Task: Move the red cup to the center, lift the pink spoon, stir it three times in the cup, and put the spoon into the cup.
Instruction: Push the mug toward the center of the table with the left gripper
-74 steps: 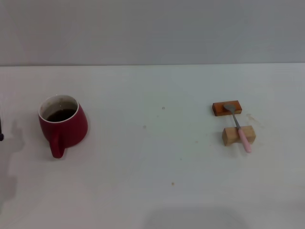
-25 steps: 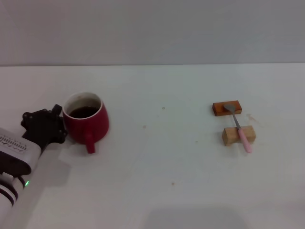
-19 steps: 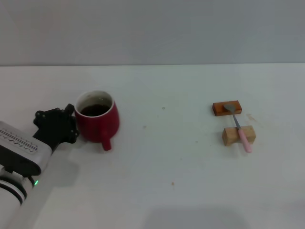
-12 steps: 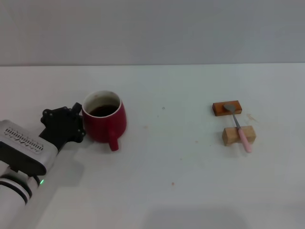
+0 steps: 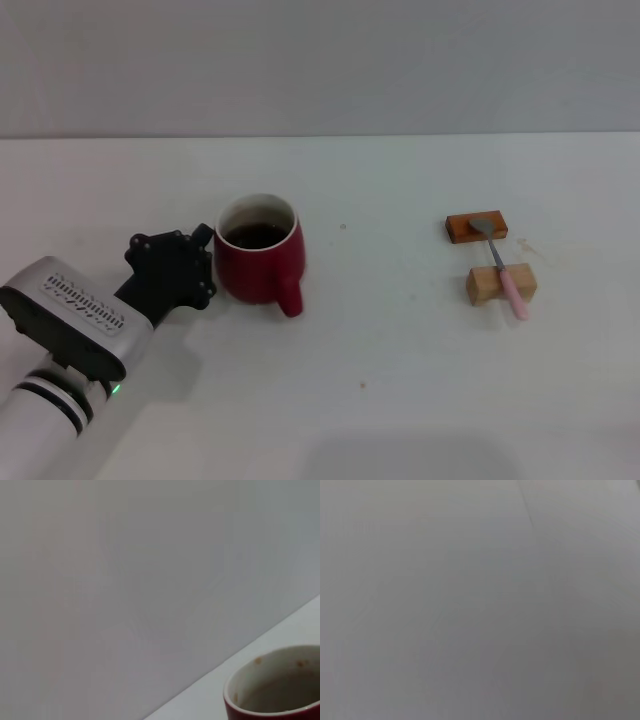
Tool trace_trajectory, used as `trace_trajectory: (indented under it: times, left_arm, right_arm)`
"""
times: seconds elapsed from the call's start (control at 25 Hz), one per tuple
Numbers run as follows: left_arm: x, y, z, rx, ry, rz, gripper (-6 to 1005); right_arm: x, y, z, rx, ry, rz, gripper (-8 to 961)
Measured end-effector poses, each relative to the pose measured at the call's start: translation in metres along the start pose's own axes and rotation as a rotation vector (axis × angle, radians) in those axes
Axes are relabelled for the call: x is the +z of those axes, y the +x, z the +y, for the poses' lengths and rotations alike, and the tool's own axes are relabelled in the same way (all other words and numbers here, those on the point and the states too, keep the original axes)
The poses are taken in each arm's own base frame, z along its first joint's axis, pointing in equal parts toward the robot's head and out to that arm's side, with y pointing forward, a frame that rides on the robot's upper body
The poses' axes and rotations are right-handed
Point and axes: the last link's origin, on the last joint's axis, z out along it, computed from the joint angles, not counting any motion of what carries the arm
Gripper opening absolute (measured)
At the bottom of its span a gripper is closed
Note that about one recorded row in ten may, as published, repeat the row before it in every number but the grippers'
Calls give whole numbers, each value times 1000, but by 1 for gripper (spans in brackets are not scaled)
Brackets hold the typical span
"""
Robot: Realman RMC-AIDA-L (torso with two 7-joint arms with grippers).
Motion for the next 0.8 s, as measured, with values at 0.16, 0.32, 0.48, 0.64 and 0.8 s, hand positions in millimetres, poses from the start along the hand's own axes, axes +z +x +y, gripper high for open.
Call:
trace_trajectory:
  times: [0.16, 0.32, 0.48, 0.64, 0.8]
  left_arm:
    - [1, 2, 4, 2, -17, 7, -2]
    - [2, 5, 10, -2, -35, 15, -2]
    - [3, 8, 15, -2, -58, 24, -1]
    - [4, 10, 19, -3, -68, 31, -1]
    - [4, 11, 21, -6, -75, 35, -1]
  right_arm:
    - [0, 0, 0, 1, -1, 2, 696]
    - [0, 0, 0, 1, -1, 2, 696]
    - [0, 1, 0, 1, 0, 4, 696]
    - [0, 1, 0, 0, 1, 5, 696]
    - [0, 1, 0, 0, 1, 5, 696]
